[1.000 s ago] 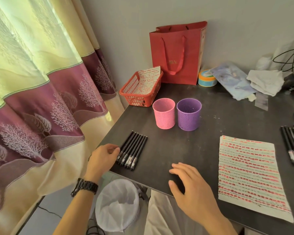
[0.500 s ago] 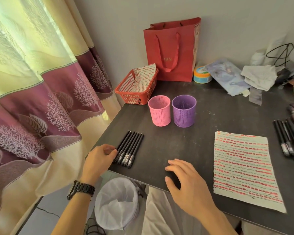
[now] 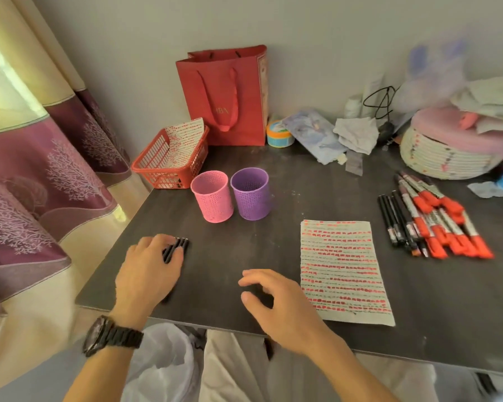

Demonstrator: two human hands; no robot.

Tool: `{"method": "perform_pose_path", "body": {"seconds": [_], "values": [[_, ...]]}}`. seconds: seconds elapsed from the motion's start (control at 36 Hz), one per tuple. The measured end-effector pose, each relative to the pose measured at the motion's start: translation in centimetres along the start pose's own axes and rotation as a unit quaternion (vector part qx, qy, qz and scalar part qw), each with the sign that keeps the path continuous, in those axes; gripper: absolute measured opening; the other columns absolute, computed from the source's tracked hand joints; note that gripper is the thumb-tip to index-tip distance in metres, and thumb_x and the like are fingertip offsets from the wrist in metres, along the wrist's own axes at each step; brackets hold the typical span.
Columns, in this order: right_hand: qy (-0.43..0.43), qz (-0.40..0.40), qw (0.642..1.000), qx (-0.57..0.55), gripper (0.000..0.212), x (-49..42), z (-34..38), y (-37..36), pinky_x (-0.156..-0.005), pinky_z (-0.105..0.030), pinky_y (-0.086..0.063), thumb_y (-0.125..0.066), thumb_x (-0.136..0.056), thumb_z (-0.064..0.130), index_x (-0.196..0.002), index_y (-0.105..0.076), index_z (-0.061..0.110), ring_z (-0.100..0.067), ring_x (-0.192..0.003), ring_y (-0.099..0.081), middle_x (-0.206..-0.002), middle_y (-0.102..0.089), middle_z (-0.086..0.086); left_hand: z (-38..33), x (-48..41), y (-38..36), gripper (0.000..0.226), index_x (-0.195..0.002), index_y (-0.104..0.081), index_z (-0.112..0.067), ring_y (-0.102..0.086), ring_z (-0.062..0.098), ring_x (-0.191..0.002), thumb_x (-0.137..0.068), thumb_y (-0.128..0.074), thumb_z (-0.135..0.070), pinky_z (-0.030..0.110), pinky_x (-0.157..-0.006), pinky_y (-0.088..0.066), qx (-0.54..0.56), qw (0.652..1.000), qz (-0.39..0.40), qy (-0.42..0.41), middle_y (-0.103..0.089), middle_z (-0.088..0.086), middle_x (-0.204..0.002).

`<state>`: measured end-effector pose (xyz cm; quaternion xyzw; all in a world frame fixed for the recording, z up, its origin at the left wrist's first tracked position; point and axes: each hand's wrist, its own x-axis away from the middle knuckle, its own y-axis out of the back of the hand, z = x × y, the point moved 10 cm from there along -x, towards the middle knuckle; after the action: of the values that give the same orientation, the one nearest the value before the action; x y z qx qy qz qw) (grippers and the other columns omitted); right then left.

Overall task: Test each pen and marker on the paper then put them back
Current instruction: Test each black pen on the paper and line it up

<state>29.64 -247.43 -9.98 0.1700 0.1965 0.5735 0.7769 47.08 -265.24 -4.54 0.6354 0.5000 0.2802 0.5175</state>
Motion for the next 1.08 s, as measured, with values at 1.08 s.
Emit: {"method": "perform_pose_path", "body": {"seconds": [1.08], "values": [[-0.233,-0.234,0.887,0.324,0.04,13.9,-13.6,23.5,-0.111,-0.028,-0.032,-0.056,-0.093,0.052,-0.13,-0.061,0.038,-0.004,-0.134,-0.042,-0.144,-0.051,0.02,-40.4,2.2,-18.4,0.033,-0.072,-0.043,-0.018,-0.051,0.026,-0.077,-0.094,-0.043,-0.044,0.038,-0.077,-0.034,-0.087,0.946,0.184,-0.253,-0.06,0.003,-0.087]]}}
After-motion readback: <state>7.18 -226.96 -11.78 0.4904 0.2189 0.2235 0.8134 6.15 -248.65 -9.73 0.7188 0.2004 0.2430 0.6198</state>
